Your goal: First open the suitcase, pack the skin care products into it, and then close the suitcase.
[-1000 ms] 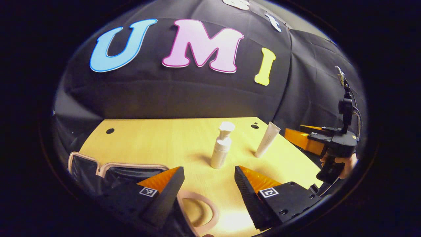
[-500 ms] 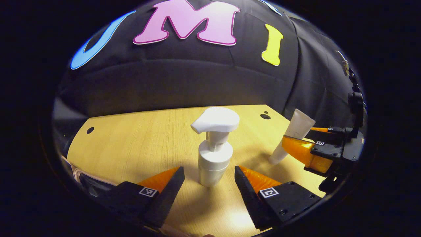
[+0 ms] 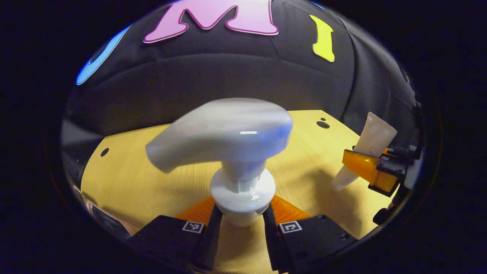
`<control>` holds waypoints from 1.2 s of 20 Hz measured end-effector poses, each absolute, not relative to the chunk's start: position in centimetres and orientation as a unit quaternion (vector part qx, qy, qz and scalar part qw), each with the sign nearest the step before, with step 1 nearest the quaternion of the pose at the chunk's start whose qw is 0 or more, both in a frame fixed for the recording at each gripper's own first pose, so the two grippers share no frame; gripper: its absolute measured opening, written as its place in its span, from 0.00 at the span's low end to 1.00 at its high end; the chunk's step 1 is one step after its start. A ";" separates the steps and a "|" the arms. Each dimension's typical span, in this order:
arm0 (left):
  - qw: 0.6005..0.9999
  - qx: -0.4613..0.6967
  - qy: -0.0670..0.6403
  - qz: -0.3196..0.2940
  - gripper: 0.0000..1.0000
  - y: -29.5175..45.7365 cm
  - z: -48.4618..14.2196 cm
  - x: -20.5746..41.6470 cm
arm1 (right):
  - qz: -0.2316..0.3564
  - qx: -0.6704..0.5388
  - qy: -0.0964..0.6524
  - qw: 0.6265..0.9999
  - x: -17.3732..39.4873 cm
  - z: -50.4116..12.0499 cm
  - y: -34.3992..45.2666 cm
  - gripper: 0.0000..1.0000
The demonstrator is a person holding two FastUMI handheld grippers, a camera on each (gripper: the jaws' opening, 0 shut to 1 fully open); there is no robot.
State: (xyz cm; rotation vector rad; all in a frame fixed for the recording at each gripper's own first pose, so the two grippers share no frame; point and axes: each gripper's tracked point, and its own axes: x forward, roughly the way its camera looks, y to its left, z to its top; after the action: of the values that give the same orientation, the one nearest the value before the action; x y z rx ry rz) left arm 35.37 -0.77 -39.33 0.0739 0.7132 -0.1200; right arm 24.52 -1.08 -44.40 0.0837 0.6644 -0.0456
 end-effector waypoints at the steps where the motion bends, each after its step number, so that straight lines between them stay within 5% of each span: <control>1: 0.931 0.016 0.359 -0.063 0.55 -0.9 -38.7 34.6 | -0.023 0.041 0.330 0.943 24.2 -44.0 -1.2 0.31; 2: 0.930 0.005 0.361 -0.064 0.54 -0.8 -37.8 34.1 | -0.020 0.044 0.329 0.943 23.9 -43.3 -1.0 0.24; 7: 0.933 0.004 0.350 -0.082 0.53 2.5 -29.6 28.6 | 0.020 0.069 0.287 0.955 21.6 -35.3 1.6 0.28; 13: 0.893 -0.016 0.445 -0.063 0.53 11.6 -23.6 16.3 | 0.096 0.085 0.250 0.960 16.8 -26.3 8.4 0.28; 20: 0.786 0.000 0.618 -0.013 0.54 22.0 -30.9 6.1 | 0.164 0.113 0.241 0.950 11.4 -21.3 16.7 0.28; 24: 0.754 0.002 0.657 0.014 0.53 23.2 -36.7 5.0 | 0.196 0.127 0.276 0.933 8.6 -20.9 20.1 0.28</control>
State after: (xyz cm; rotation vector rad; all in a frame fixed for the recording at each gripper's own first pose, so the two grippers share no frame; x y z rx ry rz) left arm 5.03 23.16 -36.73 0.0033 1.4343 0.0304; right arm 8.64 20.09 -20.89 0.2592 0.5640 0.4007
